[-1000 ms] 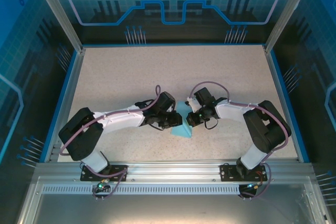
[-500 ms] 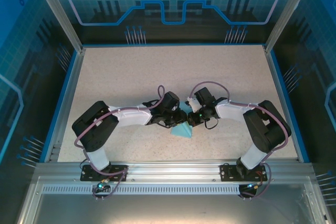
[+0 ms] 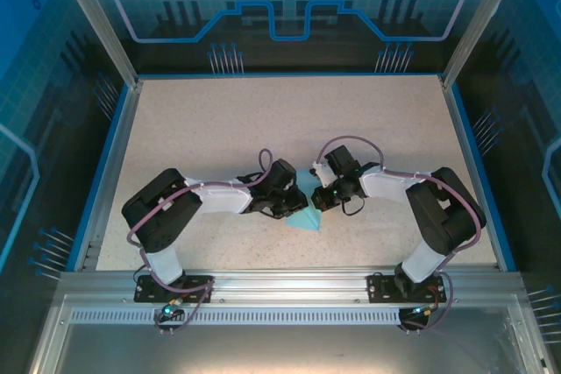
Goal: Fold a paper plane with a square sheet of paper (pick it up from the middle)
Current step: Fold the triangle a second time at the center of the table.
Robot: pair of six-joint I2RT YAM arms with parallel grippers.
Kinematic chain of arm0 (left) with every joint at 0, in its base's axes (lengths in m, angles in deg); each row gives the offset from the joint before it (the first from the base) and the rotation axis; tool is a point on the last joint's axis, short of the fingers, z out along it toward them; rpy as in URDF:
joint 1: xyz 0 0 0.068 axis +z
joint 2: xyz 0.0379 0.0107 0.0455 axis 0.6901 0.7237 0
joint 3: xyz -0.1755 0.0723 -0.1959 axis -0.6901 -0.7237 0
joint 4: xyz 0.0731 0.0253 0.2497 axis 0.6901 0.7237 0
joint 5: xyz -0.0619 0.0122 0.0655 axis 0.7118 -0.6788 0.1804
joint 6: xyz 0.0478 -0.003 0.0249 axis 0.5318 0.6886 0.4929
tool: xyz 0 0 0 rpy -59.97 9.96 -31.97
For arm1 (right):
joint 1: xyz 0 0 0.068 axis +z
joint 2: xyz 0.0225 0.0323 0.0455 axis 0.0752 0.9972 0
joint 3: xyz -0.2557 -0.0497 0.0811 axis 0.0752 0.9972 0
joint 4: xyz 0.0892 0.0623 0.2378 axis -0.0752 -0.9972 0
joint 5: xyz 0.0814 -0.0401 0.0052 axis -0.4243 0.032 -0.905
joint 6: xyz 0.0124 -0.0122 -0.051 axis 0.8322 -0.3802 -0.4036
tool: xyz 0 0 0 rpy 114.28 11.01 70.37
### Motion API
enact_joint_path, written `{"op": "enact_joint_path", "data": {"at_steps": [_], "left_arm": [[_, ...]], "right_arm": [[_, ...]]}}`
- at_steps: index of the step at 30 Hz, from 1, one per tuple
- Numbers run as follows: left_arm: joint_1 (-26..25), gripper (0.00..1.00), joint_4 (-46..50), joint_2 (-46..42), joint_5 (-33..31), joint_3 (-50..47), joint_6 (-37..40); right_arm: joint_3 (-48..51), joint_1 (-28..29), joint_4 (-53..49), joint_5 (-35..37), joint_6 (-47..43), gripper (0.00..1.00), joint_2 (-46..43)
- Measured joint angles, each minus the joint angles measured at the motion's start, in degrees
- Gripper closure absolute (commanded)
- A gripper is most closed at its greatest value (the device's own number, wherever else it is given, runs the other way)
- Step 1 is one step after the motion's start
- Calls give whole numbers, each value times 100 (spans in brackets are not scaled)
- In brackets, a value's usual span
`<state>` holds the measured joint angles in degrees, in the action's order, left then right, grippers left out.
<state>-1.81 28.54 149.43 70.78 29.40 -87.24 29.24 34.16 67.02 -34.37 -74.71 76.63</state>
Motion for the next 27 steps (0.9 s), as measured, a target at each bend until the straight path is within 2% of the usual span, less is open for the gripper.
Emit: {"op": "enact_joint_path", "data": {"at_steps": [27], "left_arm": [[74,79,-372,0,-11,0,-37]], "right_arm": [[-4,0,0,0,2,95,9]]}}
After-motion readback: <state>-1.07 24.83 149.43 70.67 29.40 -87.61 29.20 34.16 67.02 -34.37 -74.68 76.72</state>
